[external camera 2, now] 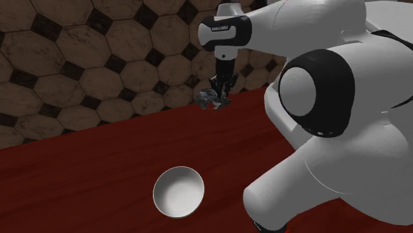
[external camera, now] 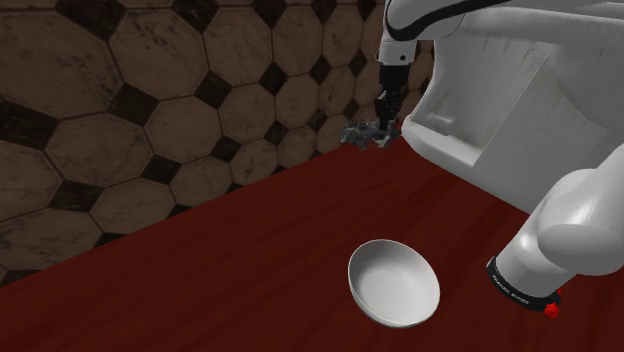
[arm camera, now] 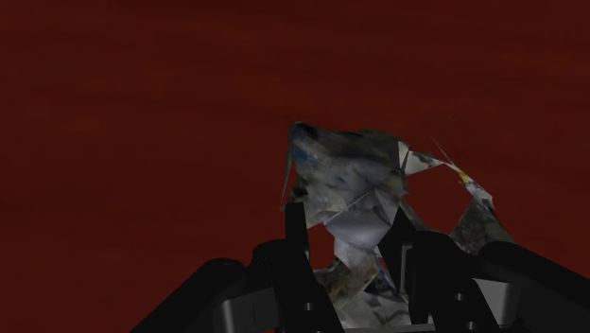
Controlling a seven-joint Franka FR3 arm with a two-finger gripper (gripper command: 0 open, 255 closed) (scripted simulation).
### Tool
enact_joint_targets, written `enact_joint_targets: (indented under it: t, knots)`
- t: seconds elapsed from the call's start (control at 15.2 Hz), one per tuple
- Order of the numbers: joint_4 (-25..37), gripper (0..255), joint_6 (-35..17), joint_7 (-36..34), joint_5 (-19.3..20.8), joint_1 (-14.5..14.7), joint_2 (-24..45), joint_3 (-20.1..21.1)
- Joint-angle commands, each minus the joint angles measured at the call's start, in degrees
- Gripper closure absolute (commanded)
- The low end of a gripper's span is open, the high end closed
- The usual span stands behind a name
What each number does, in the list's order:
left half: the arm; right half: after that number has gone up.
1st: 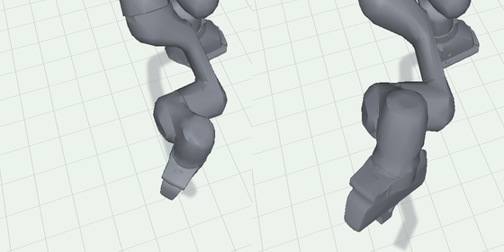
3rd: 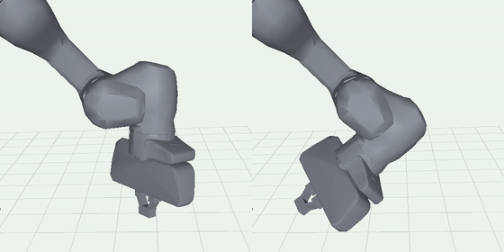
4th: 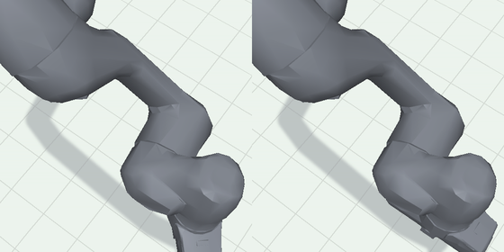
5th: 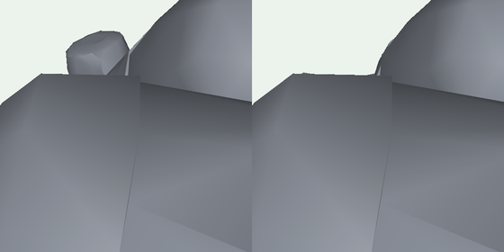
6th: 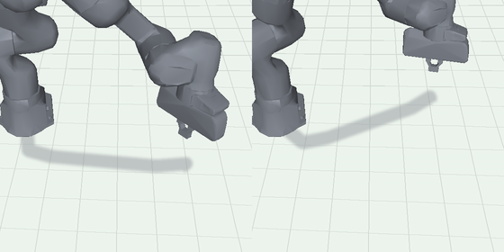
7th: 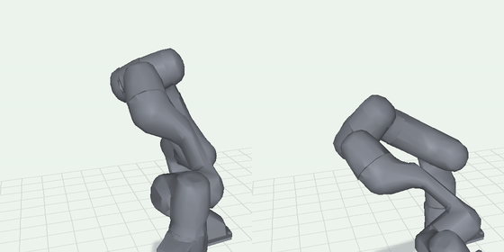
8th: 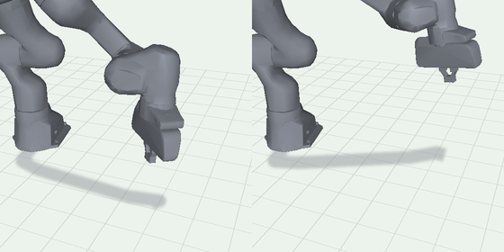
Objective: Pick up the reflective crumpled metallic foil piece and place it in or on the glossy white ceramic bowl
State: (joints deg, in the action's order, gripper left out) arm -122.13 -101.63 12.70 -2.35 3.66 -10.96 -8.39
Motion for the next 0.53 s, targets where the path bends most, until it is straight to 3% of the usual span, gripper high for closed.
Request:
enact_joint_targets:
  t: [0.0, 0.46]
  knots:
    - [-4.3, 255, -0.2, -2.2, -0.1, 0.8, -4.2, 1.3]
    - [-15.3, 255, 1.1, -9.2, -2.1, 3.4, -17.0, 6.2]
